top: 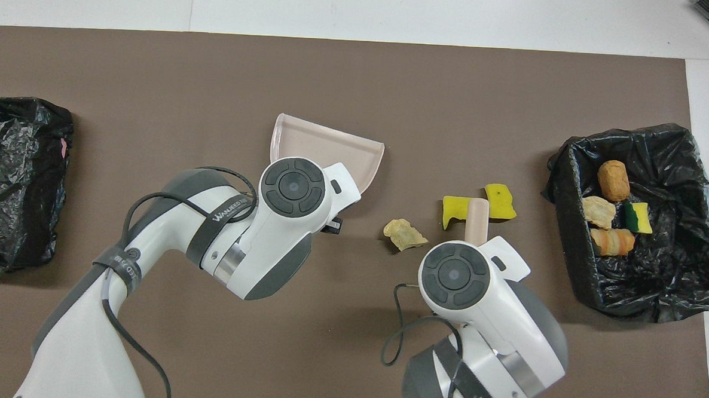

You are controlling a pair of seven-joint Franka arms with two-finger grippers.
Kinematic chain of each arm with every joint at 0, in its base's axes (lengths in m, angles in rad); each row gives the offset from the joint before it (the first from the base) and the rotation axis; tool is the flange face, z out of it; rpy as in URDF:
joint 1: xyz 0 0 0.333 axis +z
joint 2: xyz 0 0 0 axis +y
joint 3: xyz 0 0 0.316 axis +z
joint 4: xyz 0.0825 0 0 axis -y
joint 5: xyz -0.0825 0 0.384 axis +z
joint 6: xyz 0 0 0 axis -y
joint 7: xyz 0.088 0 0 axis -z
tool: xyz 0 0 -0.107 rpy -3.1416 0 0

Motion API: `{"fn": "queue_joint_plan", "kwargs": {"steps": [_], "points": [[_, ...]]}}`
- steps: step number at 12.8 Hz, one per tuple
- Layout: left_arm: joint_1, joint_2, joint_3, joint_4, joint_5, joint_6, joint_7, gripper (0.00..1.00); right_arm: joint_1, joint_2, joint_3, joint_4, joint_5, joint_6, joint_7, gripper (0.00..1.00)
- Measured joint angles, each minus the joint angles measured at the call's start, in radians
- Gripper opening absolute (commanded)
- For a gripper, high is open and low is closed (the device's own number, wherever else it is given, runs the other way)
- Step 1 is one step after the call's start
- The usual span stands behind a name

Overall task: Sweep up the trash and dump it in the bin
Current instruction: 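Sweep the yellow sponges and bread into the dustpan with the right gripper's brush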

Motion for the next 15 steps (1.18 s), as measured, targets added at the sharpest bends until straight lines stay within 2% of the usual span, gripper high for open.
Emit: {"fn": "queue_joint_plan", "kwargs": {"steps": [3, 8, 12, 15], "points": [[0.000, -0.053, 0.000, -0.001, 0.014, -0.146, 0.218, 0.00, -0.151, 0.000, -0.001, -0.010, -0.047, 0.030, -0.188, 0.00], [-0.003, -0.060, 0.001, -0.011, 0.016, -0.184, 0.514, 0.00, -0.373, 0.002, -0.001, -0.097, -0.069, 0.197, -0.522, 0.00], [-0.007, -0.069, -0.001, -0.043, 0.016, -0.187, 0.706, 0.00, -0.334, 0.002, 0.016, -0.107, -0.050, 0.198, -0.558, 0.00], [-0.030, -0.101, -0.003, -0.095, 0.016, -0.166, 0.719, 0.00, -0.263, 0.009, 0.019, -0.113, 0.063, 0.218, -0.558, 0.00]]}}
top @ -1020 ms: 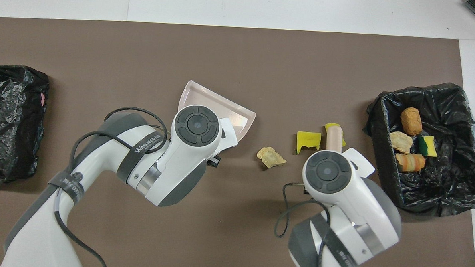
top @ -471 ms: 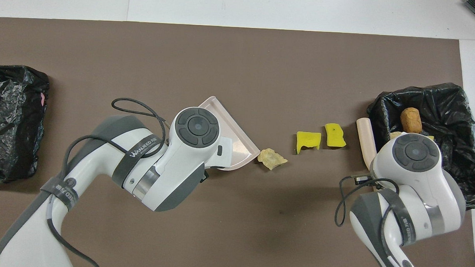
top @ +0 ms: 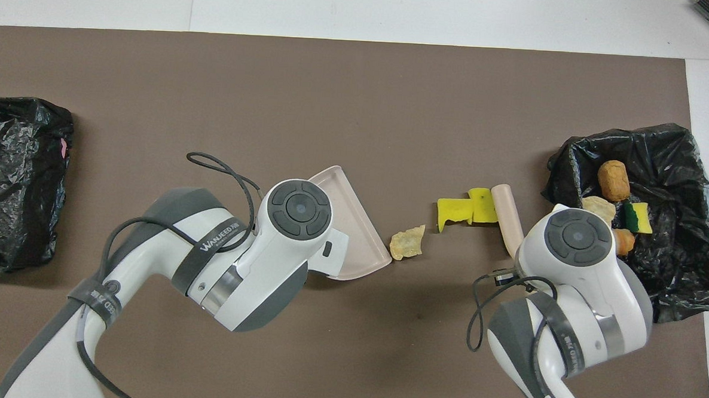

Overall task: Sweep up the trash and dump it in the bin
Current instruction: 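Sweep the yellow sponges and bread into the dustpan with the right gripper's brush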

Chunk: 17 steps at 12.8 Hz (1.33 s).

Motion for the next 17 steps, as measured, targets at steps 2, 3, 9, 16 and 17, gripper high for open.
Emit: {"fn": "queue_joint_plan", "kwargs": {"steps": [2, 3, 9, 16, 17], "points": [[-0.022, -0.008, 0.000, -0.024, 0.001, 0.025, 0.000, 0.00, 0.053, 0.001, 0.001, 0.000, 0.051, 0.009, 0.032, 0.00], [-0.029, -0.008, 0.000, -0.035, 0.001, 0.040, 0.000, 0.00, 0.078, 0.001, 0.000, 0.000, 0.066, 0.010, 0.061, 0.00], [-0.031, -0.009, 0.001, -0.070, 0.001, 0.129, 0.016, 0.00, 0.246, 0.031, 0.003, 0.056, 0.247, 0.017, 0.140, 0.00], [-0.009, -0.009, 0.011, -0.095, 0.002, 0.196, 0.151, 0.00, 0.298, 0.097, -0.005, 0.226, 0.349, -0.138, 0.057, 0.00], [0.004, -0.009, 0.011, -0.095, 0.002, 0.200, 0.176, 0.00, 0.279, 0.093, -0.009, 0.240, 0.325, -0.168, 0.053, 0.00]]}}
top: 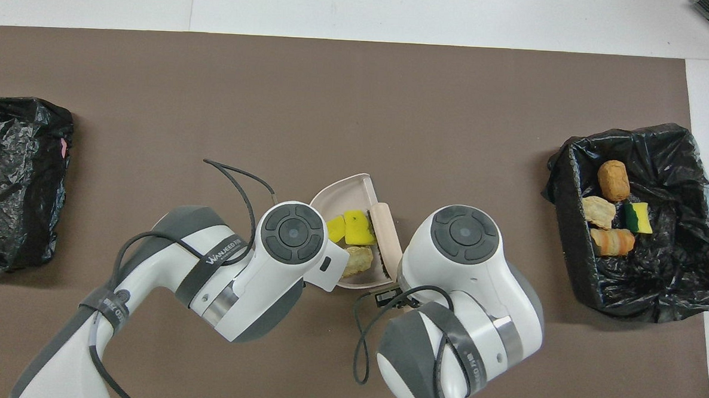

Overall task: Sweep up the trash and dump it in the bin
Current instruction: 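Sweep the yellow sponges and bread into the dustpan with the right gripper's brush, then carry the dustpan with the left gripper and tip it into the nearer bin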

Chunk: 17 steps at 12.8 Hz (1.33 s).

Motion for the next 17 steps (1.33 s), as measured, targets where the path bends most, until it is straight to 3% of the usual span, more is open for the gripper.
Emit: {"fn": "queue_joint_plan", "kwargs": {"steps": [6, 10, 13, 17], "points": [[0.070, -0.003, 0.004, 0.000, 0.000, 0.037, 0.126, 0.00, -0.042, -0.036, -0.003, 0.043, -0.096, -0.085, -0.002, 0.00], [0.214, -0.064, 0.009, 0.003, 0.001, 0.041, 0.361, 0.00, -0.007, -0.048, 0.005, 0.030, -0.096, -0.060, 0.046, 0.00], [0.373, -0.125, 0.013, 0.003, 0.000, 0.034, 0.598, 0.00, 0.111, -0.050, 0.010, 0.005, -0.095, 0.002, 0.237, 0.00], [0.601, -0.147, 0.020, 0.029, -0.002, 0.033, 0.821, 0.00, 0.281, -0.018, 0.015, -0.014, -0.042, 0.098, 0.466, 0.00]]}}
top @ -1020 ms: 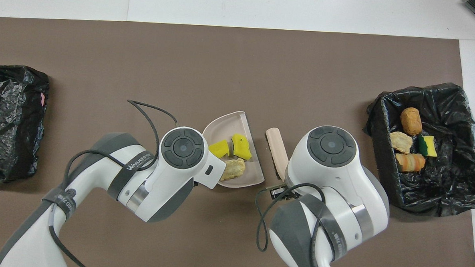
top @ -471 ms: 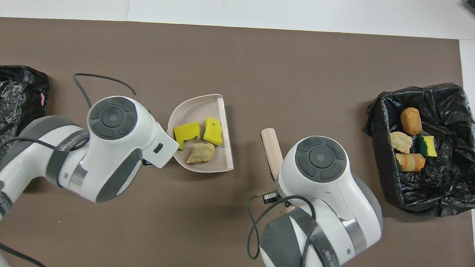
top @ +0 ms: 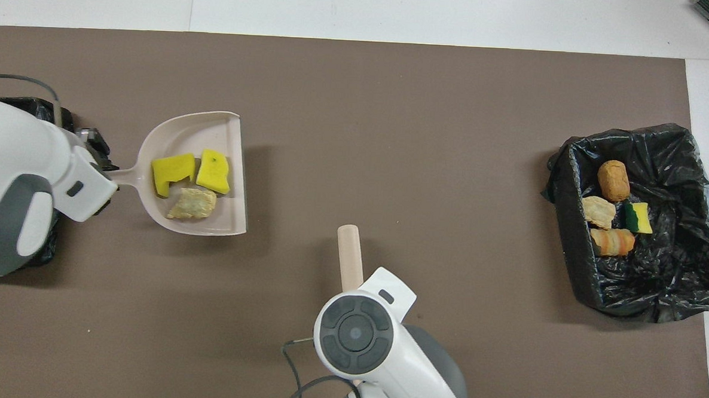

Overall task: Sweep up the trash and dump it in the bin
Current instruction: 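Carry the dustpan with the left gripper and tip it into the nearer bin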

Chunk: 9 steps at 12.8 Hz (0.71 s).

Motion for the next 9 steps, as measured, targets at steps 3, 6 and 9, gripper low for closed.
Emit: {"fn": "queue_joint_plan", "kwargs": {"steps": [3, 6, 9], "points": [[0.196, 0.013, 0.004, 0.080, -0.054, -0.026, 0.115, 0.00, 0.083, 0.057, 0.001, -0.006, 0.018, 0.077, 0.124, 0.00], [0.361, 0.068, 0.008, 0.195, -0.065, -0.041, 0.269, 0.00, 0.103, 0.119, -0.002, 0.001, 0.023, 0.111, 0.151, 1.00], [0.440, 0.132, 0.010, 0.304, 0.088, -0.044, 0.319, 0.00, 0.085, 0.129, -0.013, 0.056, 0.022, 0.073, 0.151, 1.00]]}}
